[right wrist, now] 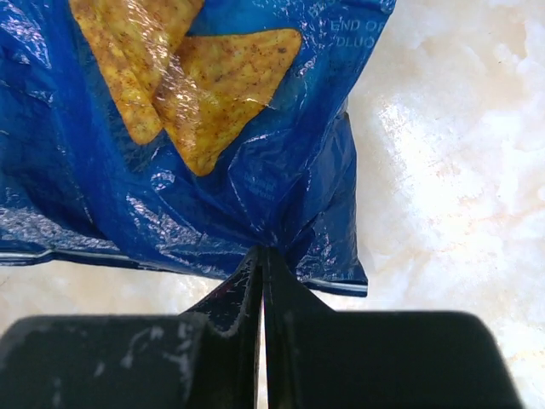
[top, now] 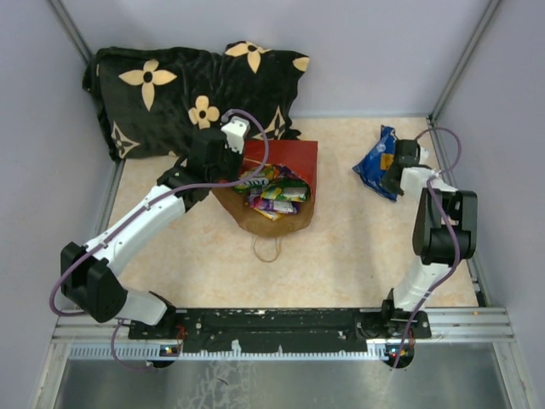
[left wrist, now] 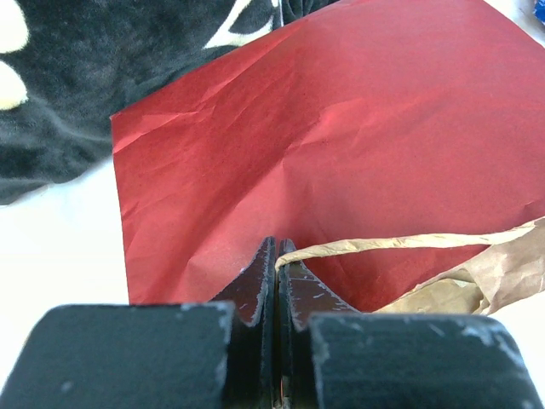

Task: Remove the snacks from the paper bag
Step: Adjust the paper bag at the center of the board.

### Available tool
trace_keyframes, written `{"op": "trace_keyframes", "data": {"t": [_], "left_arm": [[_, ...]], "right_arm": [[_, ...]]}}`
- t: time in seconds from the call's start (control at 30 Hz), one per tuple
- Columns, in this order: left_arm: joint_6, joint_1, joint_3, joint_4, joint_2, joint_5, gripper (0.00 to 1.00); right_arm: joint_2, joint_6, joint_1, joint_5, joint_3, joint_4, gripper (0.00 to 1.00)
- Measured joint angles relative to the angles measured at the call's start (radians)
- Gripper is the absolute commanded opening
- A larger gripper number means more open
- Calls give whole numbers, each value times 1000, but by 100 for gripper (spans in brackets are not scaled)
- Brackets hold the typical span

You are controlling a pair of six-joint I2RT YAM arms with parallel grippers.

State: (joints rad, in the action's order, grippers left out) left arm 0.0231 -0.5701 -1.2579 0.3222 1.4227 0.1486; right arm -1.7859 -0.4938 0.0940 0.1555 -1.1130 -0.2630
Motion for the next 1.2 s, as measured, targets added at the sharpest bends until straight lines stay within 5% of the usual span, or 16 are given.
{"op": "trace_keyframes", "data": {"t": [0.07, 0.23, 0.33, 0.63, 0.97, 1.2], "left_arm": [[0, 0, 0, 0, 0, 0, 0], [-1, 0, 0, 0, 0, -1, 0], [-2, 1, 0, 0, 0, -2, 0], [-10, 1, 0, 16, -12, -16, 0], [-27, 1, 16, 17, -31, -23, 0], [-28, 1, 27, 18, -32, -26, 0]], "right_arm": [[6, 6, 0, -3, -19, -20, 19], [12, 33, -15, 5, -180, -84, 75], [-32, 58, -37, 45, -357, -123, 89], [-337, 66, -62, 190, -607, -235, 88], [-237, 127, -148, 138, -322, -139, 85], [-102, 266, -246, -82, -180, -166, 99]]}}
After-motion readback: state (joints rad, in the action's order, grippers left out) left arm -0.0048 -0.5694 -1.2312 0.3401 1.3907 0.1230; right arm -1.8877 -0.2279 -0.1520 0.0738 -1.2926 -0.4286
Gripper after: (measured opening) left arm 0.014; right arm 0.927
